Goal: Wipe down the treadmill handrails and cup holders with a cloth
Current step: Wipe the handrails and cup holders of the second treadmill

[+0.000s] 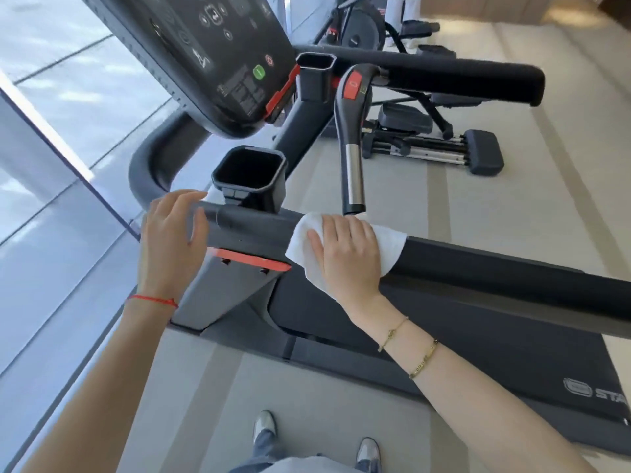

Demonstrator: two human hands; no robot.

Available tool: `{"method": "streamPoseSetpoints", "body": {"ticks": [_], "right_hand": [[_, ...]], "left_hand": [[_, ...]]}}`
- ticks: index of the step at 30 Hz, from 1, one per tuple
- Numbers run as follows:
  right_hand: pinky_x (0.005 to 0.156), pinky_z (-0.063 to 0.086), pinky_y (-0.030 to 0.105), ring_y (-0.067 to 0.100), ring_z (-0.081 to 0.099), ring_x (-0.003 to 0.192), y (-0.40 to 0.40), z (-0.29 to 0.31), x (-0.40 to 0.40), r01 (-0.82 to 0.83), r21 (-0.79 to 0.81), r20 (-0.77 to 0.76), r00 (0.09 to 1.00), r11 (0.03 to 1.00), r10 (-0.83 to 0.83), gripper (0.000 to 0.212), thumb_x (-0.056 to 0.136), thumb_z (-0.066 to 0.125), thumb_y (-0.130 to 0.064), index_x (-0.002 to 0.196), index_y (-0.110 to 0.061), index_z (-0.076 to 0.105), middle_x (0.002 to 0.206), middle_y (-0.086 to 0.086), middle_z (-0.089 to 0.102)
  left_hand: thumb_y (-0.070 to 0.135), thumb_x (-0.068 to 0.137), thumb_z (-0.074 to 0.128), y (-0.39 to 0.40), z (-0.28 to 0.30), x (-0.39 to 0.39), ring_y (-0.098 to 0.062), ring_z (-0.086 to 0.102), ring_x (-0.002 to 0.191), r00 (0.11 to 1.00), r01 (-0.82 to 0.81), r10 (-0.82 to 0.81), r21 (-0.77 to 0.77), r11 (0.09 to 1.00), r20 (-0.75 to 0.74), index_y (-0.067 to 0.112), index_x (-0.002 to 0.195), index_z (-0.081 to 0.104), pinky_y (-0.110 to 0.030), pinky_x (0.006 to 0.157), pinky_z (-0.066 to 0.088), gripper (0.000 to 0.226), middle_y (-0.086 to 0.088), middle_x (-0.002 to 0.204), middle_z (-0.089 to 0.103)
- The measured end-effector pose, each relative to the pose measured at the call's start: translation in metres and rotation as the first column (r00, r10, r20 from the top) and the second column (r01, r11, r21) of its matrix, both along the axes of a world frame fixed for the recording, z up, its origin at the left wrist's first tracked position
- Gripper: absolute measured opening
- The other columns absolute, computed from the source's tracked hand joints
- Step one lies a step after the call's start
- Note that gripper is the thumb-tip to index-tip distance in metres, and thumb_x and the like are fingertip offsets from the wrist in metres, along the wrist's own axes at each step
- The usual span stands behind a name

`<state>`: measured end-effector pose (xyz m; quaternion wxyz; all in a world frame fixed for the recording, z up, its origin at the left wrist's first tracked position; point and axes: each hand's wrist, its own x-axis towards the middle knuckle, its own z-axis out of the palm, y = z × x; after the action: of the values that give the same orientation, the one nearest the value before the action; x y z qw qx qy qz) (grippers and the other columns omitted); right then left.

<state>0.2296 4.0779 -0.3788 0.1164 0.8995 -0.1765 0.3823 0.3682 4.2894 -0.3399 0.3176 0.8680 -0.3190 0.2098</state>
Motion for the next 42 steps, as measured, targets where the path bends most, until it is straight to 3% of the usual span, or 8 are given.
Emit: {"method": "streamPoseSetpoints", "body": {"ticks": [9,16,23,28,31,34,37,42], "right_hand": [[0.067,0.046,0.035,0.023,0.055,0.067,0.093,0.011,0.106,0.001,0.082,-0.018,1.000,0.997,0.001,0.042,0.102,0.039,-0.037,0.077,-0.012,0.062,0.068,0.003,0.057],[0.078,0.052,0.037,0.024,0.064,0.083,0.057,-0.002,0.061,-0.011,-0.050,0.017,1.000,0.999,0.012,0.036,0.103,0.046,-0.034,0.104,-0.007,0.070,0.093,0.005,0.069],[0.070,0.042,0.036,0.023,0.050,0.063,0.051,0.002,0.056,0.232,0.116,0.075,0.968,0.966,-0.241,0.039,0.100,0.042,-0.029,0.067,-0.012,0.054,0.063,0.003,0.056],[0.065,0.040,0.036,0.023,0.046,0.060,0.093,0.002,0.107,0.179,0.155,0.091,0.977,0.972,-0.194,0.041,0.100,0.042,-0.031,0.065,-0.012,0.053,0.059,0.003,0.050],[0.071,0.047,0.037,0.025,0.057,0.071,0.094,0.001,0.103,0.095,0.102,0.091,0.990,0.990,-0.105,0.036,0.101,0.046,-0.032,0.082,-0.010,0.067,0.074,0.004,0.062],[0.091,0.051,0.039,0.025,0.065,0.100,0.078,-0.008,0.073,0.017,-0.077,0.037,0.999,0.997,-0.014,0.032,0.100,0.053,-0.032,0.116,-0.009,0.069,0.108,0.004,0.070],[0.102,0.046,0.040,0.027,0.064,0.111,0.053,-0.014,0.034,0.067,-0.083,0.059,0.996,0.994,-0.062,0.033,0.100,0.054,-0.028,0.124,-0.008,0.066,0.120,0.006,0.068],[0.095,0.049,0.040,0.027,0.066,0.100,0.010,-0.009,-0.006,0.103,-0.063,0.051,0.994,0.993,-0.100,0.030,0.097,0.055,-0.030,0.111,-0.007,0.070,0.109,0.007,0.071]], "left_hand": [[0.015,0.101,0.048,0.011,0.001,0.070,-0.030,0.059,0.104,0.993,0.120,-0.118,0.137,0.983,-0.028,0.008,0.110,0.070,-0.039,0.092,0.046,0.024,-0.010,0.108,0.070],[0.025,0.100,0.027,0.005,-0.013,0.091,-0.026,0.055,0.072,0.975,0.221,-0.210,0.337,0.915,-0.070,0.009,0.081,0.065,-0.037,0.085,0.042,0.046,-0.002,0.070,0.063],[0.010,0.098,0.040,0.001,-0.015,0.090,-0.022,0.035,0.059,0.980,0.197,-0.201,0.203,0.959,-0.001,0.011,0.061,0.042,-0.034,0.076,0.036,0.037,-0.001,0.054,0.045],[0.015,0.100,0.035,0.001,-0.020,0.090,-0.024,0.047,0.065,0.982,0.186,-0.188,0.237,0.954,-0.015,0.006,0.067,0.055,-0.033,0.085,0.037,0.039,-0.003,0.061,0.056],[0.013,0.100,0.036,0.001,-0.020,0.089,-0.025,0.049,0.069,0.983,0.182,-0.176,0.215,0.960,-0.049,0.006,0.070,0.058,-0.037,0.089,0.039,0.038,-0.004,0.065,0.058],[0.015,0.101,0.038,-0.001,-0.017,0.075,-0.027,0.056,0.093,0.979,0.183,-0.175,0.072,0.981,-0.104,0.010,0.095,0.066,-0.039,0.099,0.037,0.029,-0.004,0.099,0.067],[0.015,0.101,0.043,-0.011,-0.012,0.056,-0.025,0.048,0.114,0.968,0.230,-0.233,-0.036,0.972,-0.096,0.013,0.124,0.058,-0.038,0.102,0.037,0.028,-0.004,0.129,0.054],[0.012,0.099,0.047,-0.046,0.000,0.024,-0.025,0.052,0.111,0.916,0.401,-0.401,-0.010,0.916,-0.018,0.007,0.112,0.065,-0.040,0.095,0.045,0.023,-0.005,0.117,0.061]]}}
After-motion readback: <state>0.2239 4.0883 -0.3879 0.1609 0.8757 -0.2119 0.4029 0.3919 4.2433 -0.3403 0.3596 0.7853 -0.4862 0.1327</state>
